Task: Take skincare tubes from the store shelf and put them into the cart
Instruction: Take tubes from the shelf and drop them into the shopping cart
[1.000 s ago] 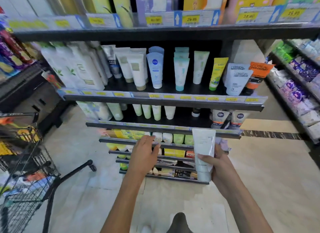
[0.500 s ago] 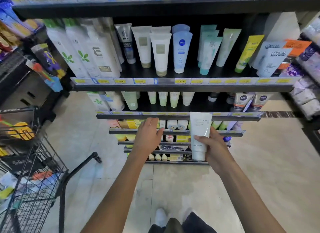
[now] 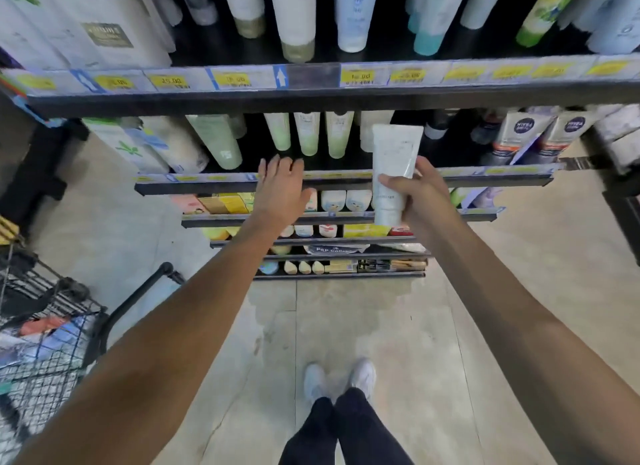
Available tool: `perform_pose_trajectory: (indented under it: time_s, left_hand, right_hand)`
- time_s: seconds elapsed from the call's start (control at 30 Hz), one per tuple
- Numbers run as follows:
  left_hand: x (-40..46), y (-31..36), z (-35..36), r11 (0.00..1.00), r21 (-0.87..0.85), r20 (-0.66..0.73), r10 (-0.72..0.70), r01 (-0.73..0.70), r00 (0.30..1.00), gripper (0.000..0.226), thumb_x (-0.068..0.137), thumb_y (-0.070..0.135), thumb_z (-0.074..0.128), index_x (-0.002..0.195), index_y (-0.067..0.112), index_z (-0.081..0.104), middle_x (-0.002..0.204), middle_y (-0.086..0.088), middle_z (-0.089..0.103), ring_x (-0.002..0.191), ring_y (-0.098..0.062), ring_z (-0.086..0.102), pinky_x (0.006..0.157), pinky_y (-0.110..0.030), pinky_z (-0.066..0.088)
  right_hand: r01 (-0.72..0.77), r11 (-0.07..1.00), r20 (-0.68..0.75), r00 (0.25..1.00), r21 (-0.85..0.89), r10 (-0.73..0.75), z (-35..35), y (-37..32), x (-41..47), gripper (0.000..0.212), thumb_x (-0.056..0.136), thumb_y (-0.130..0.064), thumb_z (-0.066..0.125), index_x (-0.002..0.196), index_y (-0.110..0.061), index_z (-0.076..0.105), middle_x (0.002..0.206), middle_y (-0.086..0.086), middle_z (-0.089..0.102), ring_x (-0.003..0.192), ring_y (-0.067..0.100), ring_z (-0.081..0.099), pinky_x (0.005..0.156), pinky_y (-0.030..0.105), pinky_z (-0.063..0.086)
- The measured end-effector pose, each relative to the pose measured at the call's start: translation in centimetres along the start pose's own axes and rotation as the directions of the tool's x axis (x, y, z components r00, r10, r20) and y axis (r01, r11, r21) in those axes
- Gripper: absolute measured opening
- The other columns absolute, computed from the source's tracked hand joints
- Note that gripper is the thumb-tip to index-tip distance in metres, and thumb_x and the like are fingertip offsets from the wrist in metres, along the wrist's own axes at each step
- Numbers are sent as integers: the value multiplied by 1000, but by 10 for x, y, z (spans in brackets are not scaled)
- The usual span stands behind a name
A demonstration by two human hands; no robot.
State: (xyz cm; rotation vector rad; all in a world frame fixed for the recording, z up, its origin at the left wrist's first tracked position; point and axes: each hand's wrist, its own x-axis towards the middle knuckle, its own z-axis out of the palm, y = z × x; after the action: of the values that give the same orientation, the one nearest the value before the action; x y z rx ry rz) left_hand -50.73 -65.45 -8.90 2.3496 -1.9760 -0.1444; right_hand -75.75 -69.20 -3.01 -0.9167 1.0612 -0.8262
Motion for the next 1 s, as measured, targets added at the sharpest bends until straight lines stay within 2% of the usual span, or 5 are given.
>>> perform_pose_trajectory:
  time_s: [0.17, 0.23, 0.57, 0.8, 1.0]
  left_hand:
    - [8, -10, 22, 994, 99, -92, 48, -39, 995, 57, 97, 48, 60, 140, 13, 49, 128, -13, 61, 128, -34, 50, 114, -51, 32]
    - [9, -12, 29, 994, 102, -153, 60, -45, 986, 48, 97, 43, 61, 135, 14, 52, 120, -11, 63, 119, -32, 54, 108, -49, 36]
    - [12, -14, 45, 996, 84, -281, 56, -34, 958, 37, 97, 34, 61, 129, 16, 54, 111, -8, 63, 111, -30, 56, 111, -50, 32]
    - [10, -13, 44, 996, 85, -294, 58, -35, 954, 35, 98, 33, 61, 128, 15, 54, 110, -8, 63, 109, -30, 56, 113, -50, 32]
    - [9, -13, 46, 997, 76, -302, 56, -34, 952, 37, 98, 31, 62, 129, 14, 54, 115, -10, 62, 112, -32, 54, 115, -52, 30]
  right_hand:
    - [71, 994, 21, 997, -82, -70, -1, -11, 36, 52, 86, -1, 77, 134, -9, 58, 124, 5, 74, 114, 21, 70, 85, 36, 58]
    - [102, 986, 22, 995, -131, -100, -1, -14, 47, 50, 85, -6, 79, 131, -12, 60, 121, 2, 75, 110, 22, 71, 81, 40, 60]
    - [274, 922, -56, 953, -273, -299, 3, -31, 85, 49, 75, -18, 89, 117, -18, 64, 116, 1, 75, 110, 18, 71, 101, 46, 56]
    - [270, 856, -8, 952, -440, -304, -2, -23, 102, 52, 79, -10, 87, 125, -12, 65, 113, -9, 74, 103, -1, 70, 88, 19, 56]
    - [268, 794, 47, 956, -546, -290, -5, -7, 109, 52, 80, -9, 86, 126, -17, 63, 112, -13, 73, 106, -2, 68, 90, 19, 55]
